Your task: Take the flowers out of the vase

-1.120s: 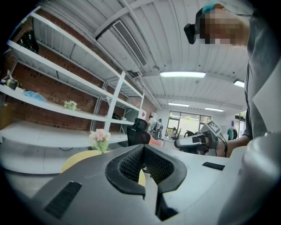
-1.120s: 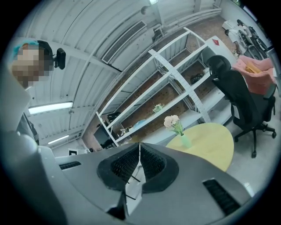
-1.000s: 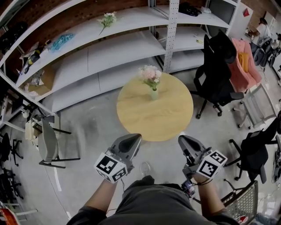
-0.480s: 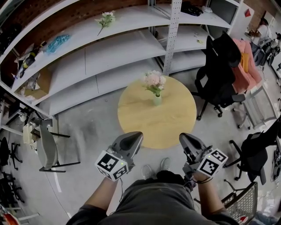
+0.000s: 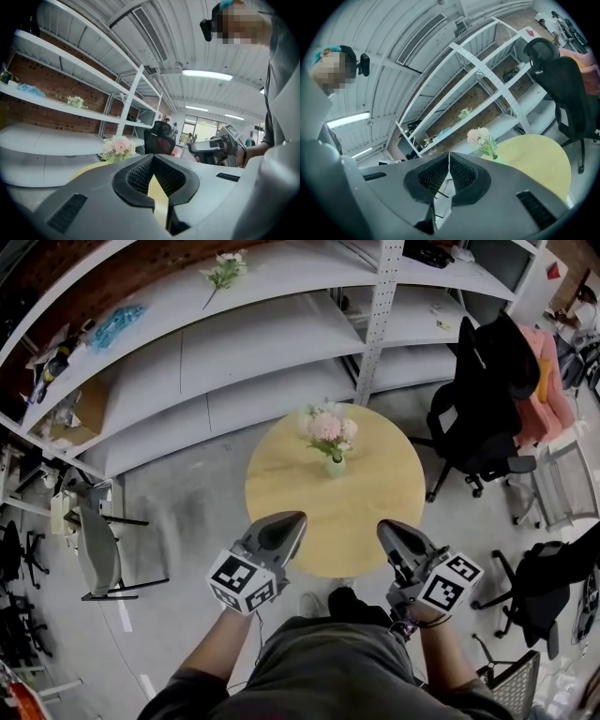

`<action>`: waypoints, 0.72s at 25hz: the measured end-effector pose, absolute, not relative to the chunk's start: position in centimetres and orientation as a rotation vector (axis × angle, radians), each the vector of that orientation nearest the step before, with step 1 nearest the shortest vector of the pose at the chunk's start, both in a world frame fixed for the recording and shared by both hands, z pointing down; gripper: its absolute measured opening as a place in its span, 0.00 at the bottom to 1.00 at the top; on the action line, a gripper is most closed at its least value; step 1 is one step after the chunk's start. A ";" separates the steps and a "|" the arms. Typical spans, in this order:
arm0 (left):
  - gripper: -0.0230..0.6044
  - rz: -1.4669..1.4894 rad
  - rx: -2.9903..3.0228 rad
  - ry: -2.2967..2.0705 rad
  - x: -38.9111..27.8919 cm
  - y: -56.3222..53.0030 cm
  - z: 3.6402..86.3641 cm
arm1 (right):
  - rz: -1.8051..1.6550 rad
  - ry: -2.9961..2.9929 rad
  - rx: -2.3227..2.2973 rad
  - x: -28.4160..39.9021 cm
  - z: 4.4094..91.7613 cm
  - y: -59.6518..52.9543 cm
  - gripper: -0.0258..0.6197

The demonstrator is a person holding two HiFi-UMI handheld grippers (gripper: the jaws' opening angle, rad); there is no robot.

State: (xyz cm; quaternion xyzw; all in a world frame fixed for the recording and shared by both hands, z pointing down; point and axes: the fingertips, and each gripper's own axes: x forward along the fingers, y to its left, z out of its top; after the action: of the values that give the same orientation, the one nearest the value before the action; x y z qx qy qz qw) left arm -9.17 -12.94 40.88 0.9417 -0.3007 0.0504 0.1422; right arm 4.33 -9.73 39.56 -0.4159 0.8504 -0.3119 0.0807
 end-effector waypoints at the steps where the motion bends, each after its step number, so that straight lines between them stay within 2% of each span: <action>1: 0.05 0.156 2.709 -0.881 -8.6 -13.9 41.3 | -0.945 2.554 -1.225 4.7 39.8 -10.6 0.07; 7: 0.06 0.232 2.617 -0.982 -6.0 -19.2 45.8 | -1.039 2.610 -1.123 7.5 41.9 -15.8 0.07; 14: 0.21 0.275 2.529 -1.045 -4.4 -24.3 51.6 | -1.127 2.656 -1.028 8.8 44.6 -19.5 0.07; 18: 0.39 0.301 2.486 -1.026 -3.3 -27.0 55.4 | -1.201 2.660 -1.029 9.2 46.6 -20.0 0.07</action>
State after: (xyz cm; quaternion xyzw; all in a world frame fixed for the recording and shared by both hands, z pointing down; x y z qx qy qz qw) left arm -3.32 -27.05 55.39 0.8970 -0.3702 0.1088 0.2159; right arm 9.20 -20.00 46.61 -0.3324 0.8593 -0.3880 0.0236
